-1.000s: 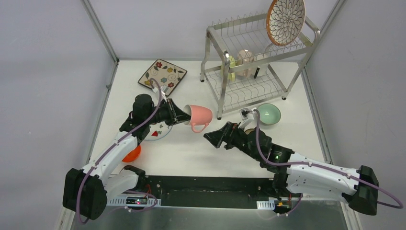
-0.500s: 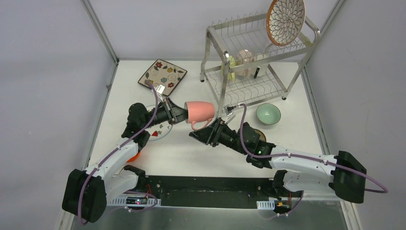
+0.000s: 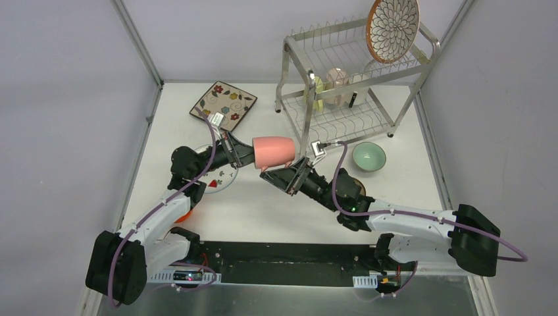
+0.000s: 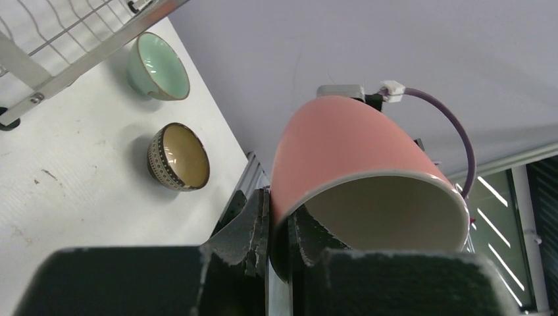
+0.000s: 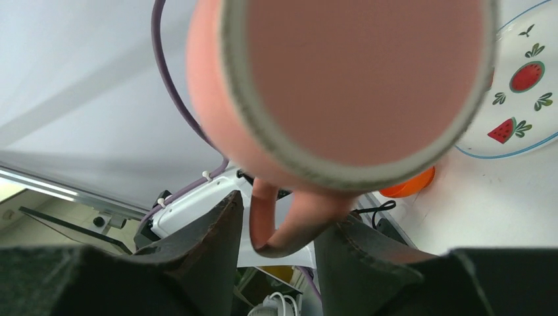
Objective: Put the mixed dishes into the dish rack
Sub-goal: Turn the cup upside down in the dish rack.
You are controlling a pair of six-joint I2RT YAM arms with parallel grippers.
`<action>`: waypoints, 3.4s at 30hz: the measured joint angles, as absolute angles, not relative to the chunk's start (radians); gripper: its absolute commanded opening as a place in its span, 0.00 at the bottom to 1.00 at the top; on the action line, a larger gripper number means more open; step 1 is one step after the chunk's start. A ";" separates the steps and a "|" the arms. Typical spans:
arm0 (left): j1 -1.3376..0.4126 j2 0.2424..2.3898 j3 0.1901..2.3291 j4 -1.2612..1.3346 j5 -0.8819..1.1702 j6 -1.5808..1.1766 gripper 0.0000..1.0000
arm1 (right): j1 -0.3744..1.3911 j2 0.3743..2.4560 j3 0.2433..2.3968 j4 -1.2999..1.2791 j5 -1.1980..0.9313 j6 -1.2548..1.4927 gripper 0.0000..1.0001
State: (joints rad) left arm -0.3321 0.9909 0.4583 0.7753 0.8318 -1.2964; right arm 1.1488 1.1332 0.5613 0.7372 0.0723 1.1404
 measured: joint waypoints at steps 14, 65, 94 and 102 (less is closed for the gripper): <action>-0.332 1.046 0.411 0.977 0.866 -1.343 0.00 | 1.115 1.135 0.532 0.775 0.091 1.201 0.38; -0.322 0.692 0.751 -0.015 0.806 -0.584 0.99 | 1.077 0.971 0.492 0.343 0.271 1.122 0.00; -0.321 0.636 0.812 -0.459 0.543 -0.224 0.99 | 0.825 1.020 0.759 -0.331 0.584 0.367 0.00; -0.321 0.611 0.812 -0.474 0.525 -0.220 0.99 | 0.655 1.152 0.792 -0.300 0.473 0.242 0.00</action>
